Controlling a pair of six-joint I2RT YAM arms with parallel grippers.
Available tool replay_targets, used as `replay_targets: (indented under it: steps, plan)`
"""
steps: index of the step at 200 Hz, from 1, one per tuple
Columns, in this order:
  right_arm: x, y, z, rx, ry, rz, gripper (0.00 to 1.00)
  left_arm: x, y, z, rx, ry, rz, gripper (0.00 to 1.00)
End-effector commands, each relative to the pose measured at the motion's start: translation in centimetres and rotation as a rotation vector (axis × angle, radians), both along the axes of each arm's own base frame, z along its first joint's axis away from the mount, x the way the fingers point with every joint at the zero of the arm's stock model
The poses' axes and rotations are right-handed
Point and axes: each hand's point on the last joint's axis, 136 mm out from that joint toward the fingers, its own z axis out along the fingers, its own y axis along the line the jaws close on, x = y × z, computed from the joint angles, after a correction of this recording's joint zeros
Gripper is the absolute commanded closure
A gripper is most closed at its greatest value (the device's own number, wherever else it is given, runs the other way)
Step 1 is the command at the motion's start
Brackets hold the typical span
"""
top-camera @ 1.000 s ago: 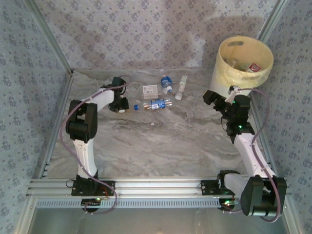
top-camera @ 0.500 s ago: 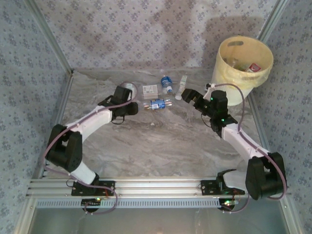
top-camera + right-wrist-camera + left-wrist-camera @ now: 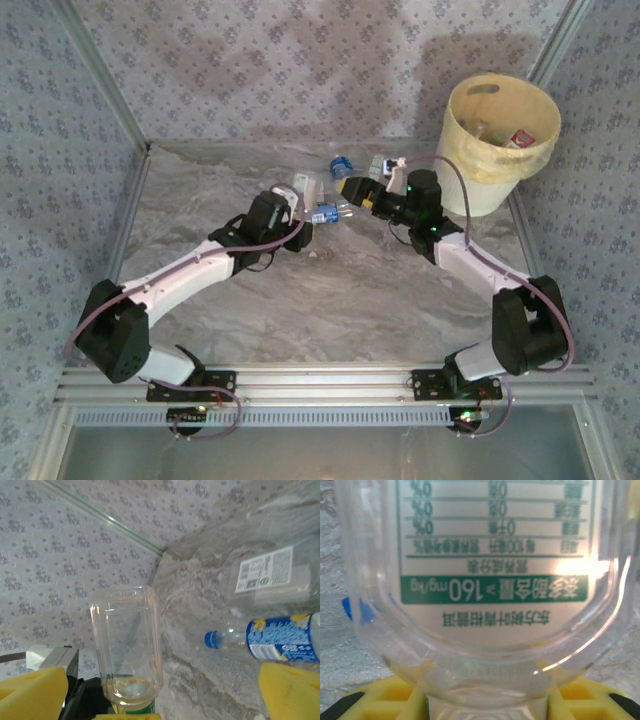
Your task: Put the plastic bottles in the bin
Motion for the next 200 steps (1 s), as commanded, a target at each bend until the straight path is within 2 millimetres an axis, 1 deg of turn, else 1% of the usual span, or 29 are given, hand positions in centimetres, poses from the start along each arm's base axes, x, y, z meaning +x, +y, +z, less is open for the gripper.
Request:
replay_targets:
  steps: [1, 22, 31, 57, 84, 107, 127, 154, 167, 186, 200]
  plan:
    - [-0.7, 2.1, 1.5, 0.014, -0.039, 0.093, 0.0, -0.6, -1.2, 2.0, -0.078, -0.052, -0.04, 0.65]
    - [-1.1, 3.5, 2.1, 0.029, -0.053, 0.164, 0.0, -1.2, -1.8, 1.8, -0.08, -0.057, -0.061, 0.65]
    - [-1.2, 3.8, 1.9, 0.025, -0.048, 0.17, 0.0, -1.4, -2.0, 1.7, -0.08, -0.057, -0.069, 0.65]
    - [-0.2, 4.0, 0.7, -0.023, -0.029, 0.122, 0.0, -1.7, -2.4, 2.1, -0.093, -0.076, -0.093, 0.65]
    - [0.6, 4.7, 0.4, -0.026, -0.019, 0.111, 0.0, -2.1, -2.7, 2.6, -0.106, -0.095, -0.116, 0.65]
    - [0.8, 5.6, 0.0, -0.028, 0.002, 0.121, 0.01, -2.5, -3.1, 2.6, -0.091, -0.108, -0.134, 0.65]
    - [1.1, 5.9, -0.6, -0.016, 0.044, 0.115, 0.09, -2.6, -3.2, 2.9, -0.082, -0.129, -0.142, 0.65]
    - [1.0, 6.6, 0.3, 0.045, 0.022, 0.154, 0.12, -2.7, -3.6, 2.7, -0.061, -0.128, -0.168, 0.64]
    - [0.8, 6.9, 0.6, 0.06, 0.016, 0.176, 0.17, -2.6, -3.8, 2.7, -0.06, -0.127, -0.171, 0.64]
    - [1.0, 6.4, 0.5, 0.053, 0.012, 0.174, 0.3, -2.7, -4.4, 3.4, -0.076, -0.135, -0.201, 0.63]
    - [1.2, 5.5, 0.5, 0.044, 0.006, 0.152, 0.36, -2.8, -4.9, 3.6, -0.078, -0.124, -0.224, 0.62]
